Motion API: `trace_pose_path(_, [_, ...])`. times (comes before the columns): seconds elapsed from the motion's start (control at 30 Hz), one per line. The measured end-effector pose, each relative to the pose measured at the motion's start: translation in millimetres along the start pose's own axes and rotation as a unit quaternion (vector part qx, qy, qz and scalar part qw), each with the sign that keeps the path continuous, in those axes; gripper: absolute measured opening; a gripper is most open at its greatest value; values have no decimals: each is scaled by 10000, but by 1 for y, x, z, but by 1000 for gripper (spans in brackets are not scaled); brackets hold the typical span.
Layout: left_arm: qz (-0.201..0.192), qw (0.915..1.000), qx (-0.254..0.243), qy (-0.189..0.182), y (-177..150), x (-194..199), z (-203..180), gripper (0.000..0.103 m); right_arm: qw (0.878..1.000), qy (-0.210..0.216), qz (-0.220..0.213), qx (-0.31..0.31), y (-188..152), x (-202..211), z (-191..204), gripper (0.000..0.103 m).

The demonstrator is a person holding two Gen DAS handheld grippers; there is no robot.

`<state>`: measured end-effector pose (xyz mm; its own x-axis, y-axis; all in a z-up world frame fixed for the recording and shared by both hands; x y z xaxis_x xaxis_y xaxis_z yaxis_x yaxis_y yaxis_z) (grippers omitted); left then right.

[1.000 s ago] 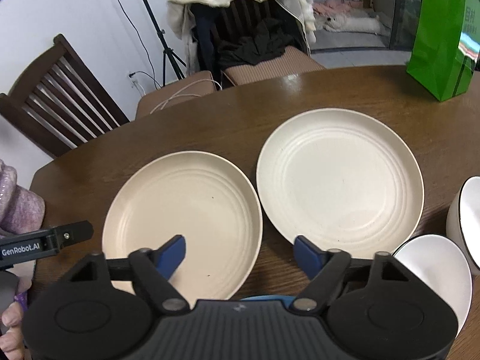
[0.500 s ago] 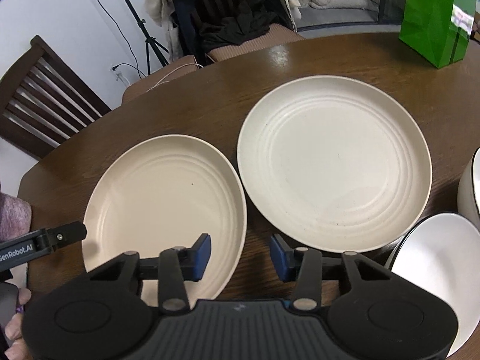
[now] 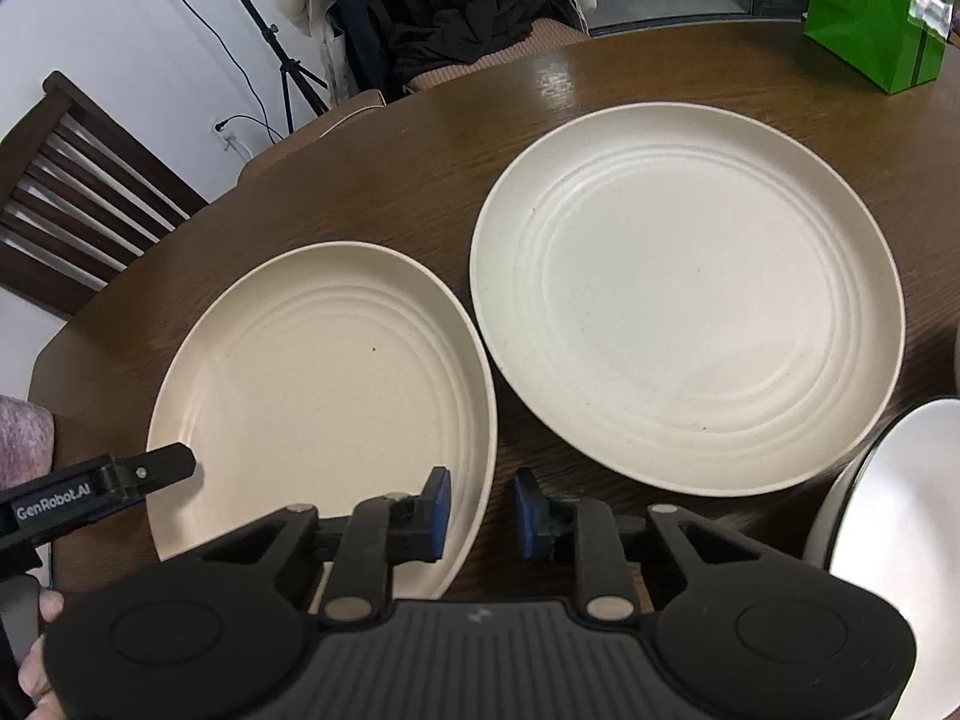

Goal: Organize plates and bowls
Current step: 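Lift the beige plate off the table with both grippers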

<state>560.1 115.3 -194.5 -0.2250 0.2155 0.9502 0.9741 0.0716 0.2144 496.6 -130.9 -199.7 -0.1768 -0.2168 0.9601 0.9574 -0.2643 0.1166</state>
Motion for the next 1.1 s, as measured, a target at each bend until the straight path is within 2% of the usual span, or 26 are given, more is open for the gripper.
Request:
trace_pose_path(0.07, [-10,10000,-12,-34,0,-1,0,36,10000,64,-18,23,-1,0,0,17])
trace_pose_path(0.1, [3,10000,-6,-67,0,-1,0,24,10000,77,-20,48,0,-1,1,16])
trace_pose_path(0.13, [26,9999,-6,-119,-2,-1,1,18,9999,63,-33,73,0,0,1,14])
trace_pose_path(0.17, [44,9998,0,-198,-2,-2,1,17,9999,65,-43,90,0,0,1,13])
trace_pose_path(0.3, [22,9996,-35,-282,-3,-3,-1,14,9997,221,-111,20,-1,0,-5,11])
trace_pose_path(0.67, [-293,9990,-290,-164,-7,-1,2,14,9981,268,-505,220,-9,5,-4,10])
trace_pose_path(1.1, [-535,9977,-422,-69,-11,12,5,14,9952,230,-761,573,-16,14,1,10])
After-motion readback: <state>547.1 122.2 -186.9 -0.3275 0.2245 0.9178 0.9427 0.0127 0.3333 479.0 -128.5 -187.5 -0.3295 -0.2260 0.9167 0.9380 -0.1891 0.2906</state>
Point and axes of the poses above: each gripper's, at about its wrist camera, not at the fingertips, and x roughly against the way its jaws point, z to its left, y to its top, the point moved 2 cm from there along -x, roughly the way its jaws point, and after that the axes turned 12 degrees about z, right-handed, at the moved point
